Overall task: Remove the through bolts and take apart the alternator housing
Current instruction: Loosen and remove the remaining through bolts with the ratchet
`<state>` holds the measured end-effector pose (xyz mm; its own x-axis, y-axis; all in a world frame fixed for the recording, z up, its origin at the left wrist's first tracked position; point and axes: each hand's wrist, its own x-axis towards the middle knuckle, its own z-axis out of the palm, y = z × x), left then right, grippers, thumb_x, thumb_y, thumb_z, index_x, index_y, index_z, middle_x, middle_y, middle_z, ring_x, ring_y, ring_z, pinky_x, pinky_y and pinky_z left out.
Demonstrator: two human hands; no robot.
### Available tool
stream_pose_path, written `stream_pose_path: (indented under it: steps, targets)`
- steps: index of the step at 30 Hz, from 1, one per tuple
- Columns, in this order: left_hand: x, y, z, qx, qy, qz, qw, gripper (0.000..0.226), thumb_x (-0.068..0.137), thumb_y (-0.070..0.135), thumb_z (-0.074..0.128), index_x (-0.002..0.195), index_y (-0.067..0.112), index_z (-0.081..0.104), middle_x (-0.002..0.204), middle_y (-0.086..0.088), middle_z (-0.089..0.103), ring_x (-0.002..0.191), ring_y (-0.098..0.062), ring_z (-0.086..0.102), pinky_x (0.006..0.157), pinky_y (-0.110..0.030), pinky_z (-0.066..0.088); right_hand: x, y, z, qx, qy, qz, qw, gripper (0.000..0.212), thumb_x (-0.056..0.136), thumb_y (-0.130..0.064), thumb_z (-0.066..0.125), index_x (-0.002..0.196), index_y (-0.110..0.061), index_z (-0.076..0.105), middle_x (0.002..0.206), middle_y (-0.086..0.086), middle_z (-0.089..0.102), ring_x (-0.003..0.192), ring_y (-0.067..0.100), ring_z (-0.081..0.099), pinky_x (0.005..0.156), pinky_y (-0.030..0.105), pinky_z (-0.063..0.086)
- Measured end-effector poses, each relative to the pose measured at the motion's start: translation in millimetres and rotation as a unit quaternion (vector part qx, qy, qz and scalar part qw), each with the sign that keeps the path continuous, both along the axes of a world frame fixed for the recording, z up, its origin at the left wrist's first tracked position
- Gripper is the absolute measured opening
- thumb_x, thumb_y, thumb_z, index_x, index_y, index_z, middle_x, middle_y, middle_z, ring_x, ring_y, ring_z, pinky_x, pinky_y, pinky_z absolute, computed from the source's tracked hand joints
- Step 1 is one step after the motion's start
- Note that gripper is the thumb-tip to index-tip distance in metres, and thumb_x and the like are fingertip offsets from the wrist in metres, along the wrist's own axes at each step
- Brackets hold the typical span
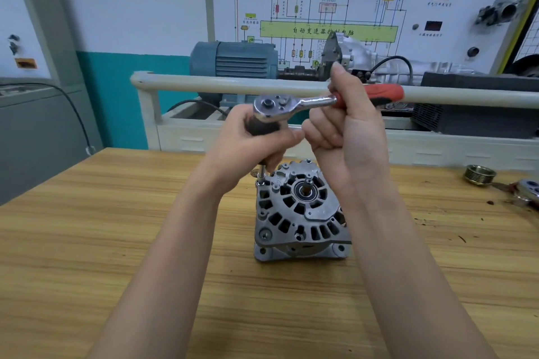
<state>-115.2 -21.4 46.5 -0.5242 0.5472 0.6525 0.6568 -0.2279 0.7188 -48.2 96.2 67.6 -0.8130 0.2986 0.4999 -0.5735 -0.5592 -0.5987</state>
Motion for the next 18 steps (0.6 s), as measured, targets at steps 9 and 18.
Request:
stream_pose_path:
  steps: [9, 18]
  targets:
    - [7, 20, 6, 0.17, -0.149, 0.157, 0.961, 0.032, 0.089, 0.005, 0.056, 0.061, 0.011, 0.043, 0.049, -0.001, 0.031, 0.041, -0.01, 0.027, 0.041, -0.019, 0.024, 0, -11, -8, 0.149, 0.123, -0.143, 0.971, 0.032, 0.081, -0.003, 0.064, 0.065, -0.016, 0.039, 0.045, -0.013, 0.042, 0.038, 0.003, 0.032, 0.045, 0.019, 0.029]
    - [-1, 1, 0, 0.027, 0.019, 0.032, 0.999, 0.029, 0.073, 0.024, 0.067, 0.051, 0.012, 0.051, 0.041, 0.005, 0.043, 0.038, -0.019, 0.038, 0.044, -0.023, 0.034, 0, 0, -1, 0.039, 0.013, 0.033, 0.999, 0.033, 0.091, -0.014, 0.054, 0.066, -0.015, 0.032, 0.035, -0.009, 0.021, 0.029, 0.005, 0.015, 0.033, 0.018, 0.016]
